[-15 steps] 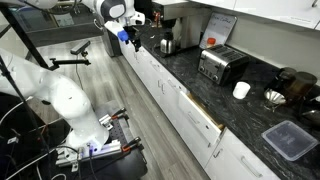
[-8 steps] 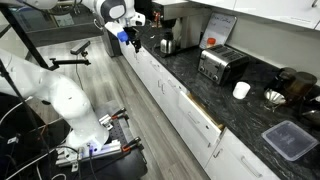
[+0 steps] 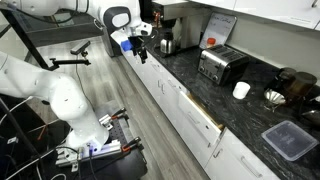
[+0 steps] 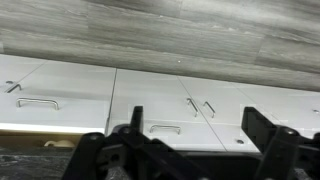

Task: Open the ajar drawer, remove the white mug from the drawer and place it on the countertop

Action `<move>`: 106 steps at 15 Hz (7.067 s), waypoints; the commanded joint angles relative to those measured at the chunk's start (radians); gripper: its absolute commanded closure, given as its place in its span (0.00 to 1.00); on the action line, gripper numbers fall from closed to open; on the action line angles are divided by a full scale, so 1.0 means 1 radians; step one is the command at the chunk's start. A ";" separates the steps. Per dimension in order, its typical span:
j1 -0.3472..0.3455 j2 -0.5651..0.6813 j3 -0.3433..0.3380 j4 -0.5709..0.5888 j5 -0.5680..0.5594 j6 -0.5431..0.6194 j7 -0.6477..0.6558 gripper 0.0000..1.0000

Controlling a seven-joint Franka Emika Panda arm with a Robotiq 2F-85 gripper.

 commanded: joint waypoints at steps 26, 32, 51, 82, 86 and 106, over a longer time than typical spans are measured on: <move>-0.040 0.135 -0.288 -0.086 -0.114 0.225 -0.624 0.00; -0.042 0.287 -0.354 -0.078 -0.117 0.352 -0.913 0.00; -0.261 0.685 -0.264 0.069 -0.669 0.752 -0.818 0.00; -0.644 0.876 0.130 0.098 -0.310 0.979 -1.388 0.00; -0.646 0.903 0.109 0.125 -0.334 0.979 -1.431 0.00; -0.630 1.165 0.062 0.386 -0.473 0.962 -1.469 0.00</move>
